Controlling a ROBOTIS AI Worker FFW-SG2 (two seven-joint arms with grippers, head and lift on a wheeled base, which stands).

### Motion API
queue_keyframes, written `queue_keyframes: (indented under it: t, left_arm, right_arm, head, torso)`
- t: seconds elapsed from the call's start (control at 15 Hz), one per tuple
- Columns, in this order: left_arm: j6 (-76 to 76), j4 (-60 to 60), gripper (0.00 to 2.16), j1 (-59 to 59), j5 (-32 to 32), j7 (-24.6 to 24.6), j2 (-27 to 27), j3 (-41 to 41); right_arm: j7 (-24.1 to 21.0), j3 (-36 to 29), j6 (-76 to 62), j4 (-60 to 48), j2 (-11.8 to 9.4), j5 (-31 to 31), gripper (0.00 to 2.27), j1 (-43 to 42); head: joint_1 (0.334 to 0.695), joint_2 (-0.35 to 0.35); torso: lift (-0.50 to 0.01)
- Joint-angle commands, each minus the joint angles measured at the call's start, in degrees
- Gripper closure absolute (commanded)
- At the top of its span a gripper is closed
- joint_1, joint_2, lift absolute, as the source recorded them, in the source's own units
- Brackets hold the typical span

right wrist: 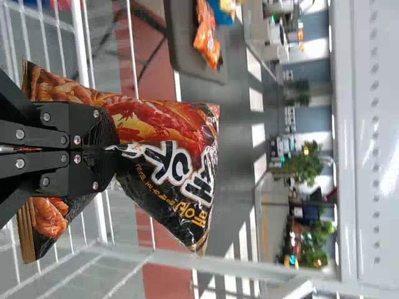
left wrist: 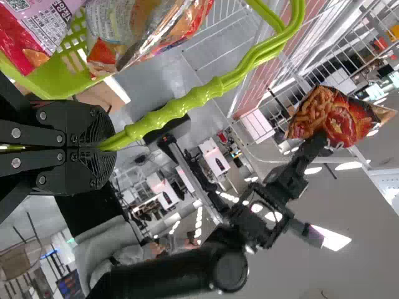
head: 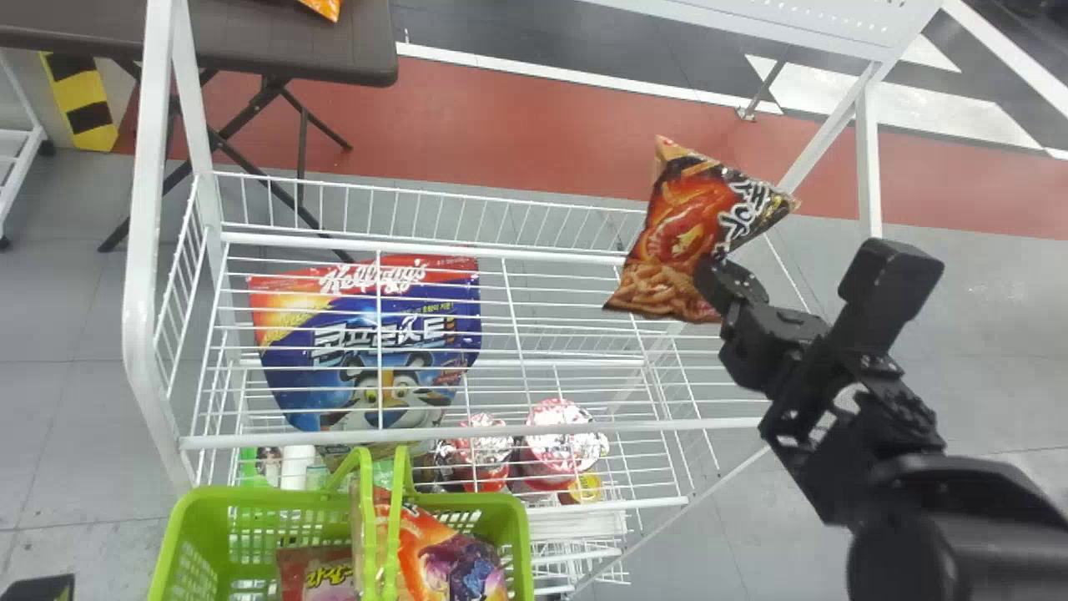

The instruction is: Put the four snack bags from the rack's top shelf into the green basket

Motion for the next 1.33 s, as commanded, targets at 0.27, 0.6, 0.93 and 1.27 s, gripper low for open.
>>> queue_keyframes:
  t: [0.27, 0.6, 0.93, 1.27]
  left_arm:
    - [0.0, 0.0, 2.12, 0.1, 0.0, -0.1, -0.4, 0.0]
    - [0.0, 0.1, 2.12, 0.1, -0.4, 0.0, -0.8, -0.1]
    - [0.0, 0.1, 2.12, 0.0, -0.5, 0.0, -0.8, -0.3]
    - [0.0, -0.1, 2.12, 0.4, -0.5, -0.1, -0.8, -0.4]
  right_arm:
    - [8.4, 0.9, 25.1, -14.1, 3.4, -9.3, 2.07, 14.3]
    - [14.1, 2.5, 34.6, -13.1, 3.5, -11.9, 2.07, 19.0]
    - [16.8, 8.4, 37.7, -11.6, 3.2, -11.8, 2.07, 19.5]
    - [16.5, 11.9, 26.1, -8.1, 2.9, -4.5, 1.68, 18.6]
  head:
    - [0.695, -0.350]
    - [0.695, -0.350]
    - [0.695, -0.350]
    - [0.695, -0.350]
  torso:
    - [0.000]
    - [0.000]
    - [0.000]
    - [0.000]
